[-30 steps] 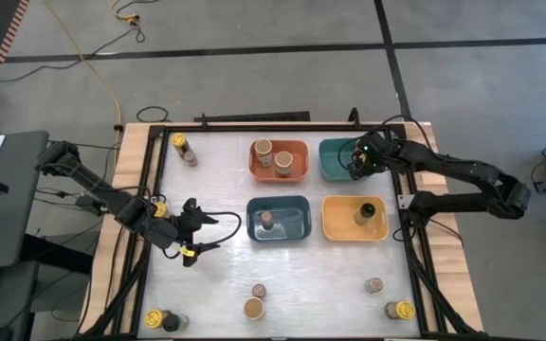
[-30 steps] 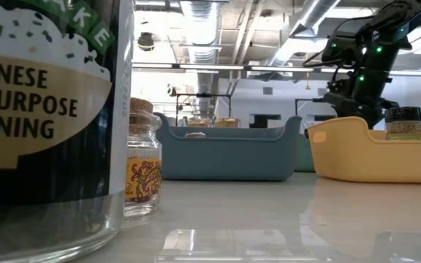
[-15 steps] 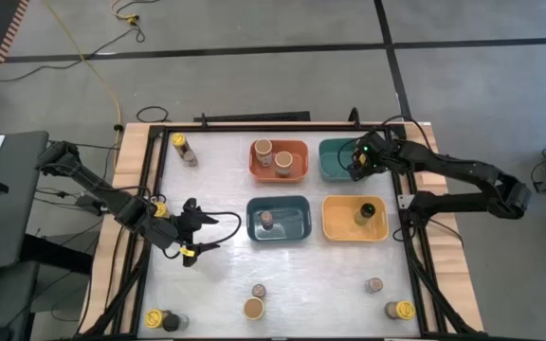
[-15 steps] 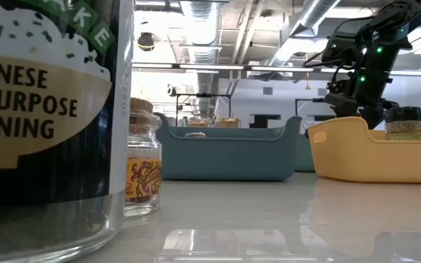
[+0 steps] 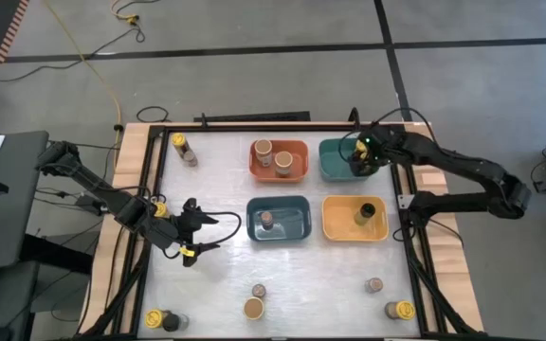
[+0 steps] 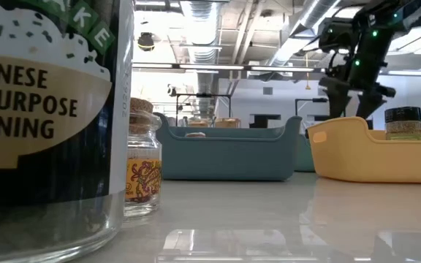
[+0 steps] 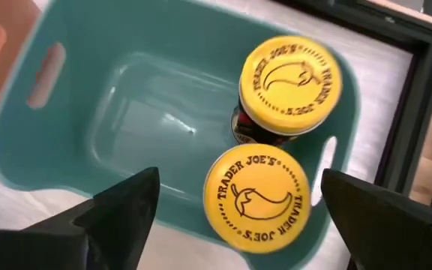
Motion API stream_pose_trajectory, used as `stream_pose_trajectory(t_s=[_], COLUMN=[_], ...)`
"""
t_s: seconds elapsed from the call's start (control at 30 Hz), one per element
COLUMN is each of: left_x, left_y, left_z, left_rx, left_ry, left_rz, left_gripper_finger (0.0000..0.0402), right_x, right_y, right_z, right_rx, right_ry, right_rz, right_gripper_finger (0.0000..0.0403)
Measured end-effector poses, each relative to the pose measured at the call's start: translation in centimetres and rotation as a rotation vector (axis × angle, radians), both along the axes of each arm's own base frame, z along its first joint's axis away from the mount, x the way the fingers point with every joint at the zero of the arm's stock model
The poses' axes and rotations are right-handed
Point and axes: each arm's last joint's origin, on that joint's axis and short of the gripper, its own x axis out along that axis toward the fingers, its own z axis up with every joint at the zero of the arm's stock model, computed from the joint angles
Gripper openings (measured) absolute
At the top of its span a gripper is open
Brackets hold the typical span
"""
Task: Sort spices by type
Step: Put the black spice bottle into the yellow bin
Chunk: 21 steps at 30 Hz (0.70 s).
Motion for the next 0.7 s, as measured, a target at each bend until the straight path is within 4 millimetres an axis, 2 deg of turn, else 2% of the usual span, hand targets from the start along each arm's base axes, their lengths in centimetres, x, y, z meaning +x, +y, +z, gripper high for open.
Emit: stream_pose_trajectory(t_s=[0.27, 0.47, 0.7], left_x=[0.0, 0.0, 0.0], left_y=[0.0, 0.0, 0.0], left_z=[0.0, 0.0, 0.0], left_rx=[-0.032, -0.258, -0.305], left_ry=[-0.004, -0.013, -0.016], left_rz=[0.018, 0.139, 0.169], left_gripper_finger=[0.0329, 0.0329, 0.0329], right_x=[0.6, 0.8, 1.6], right_y=[1.5, 4.0, 7.9], right_z=[3.8, 7.3, 7.8], right_rx=[-0.013, -0.032, 0.011], right_ry=[-0.064, -0.264, -0.372], right_rz=[0.036, 0.032, 0.041], right_gripper_finger=[0.0397, 0.0397, 0.0397])
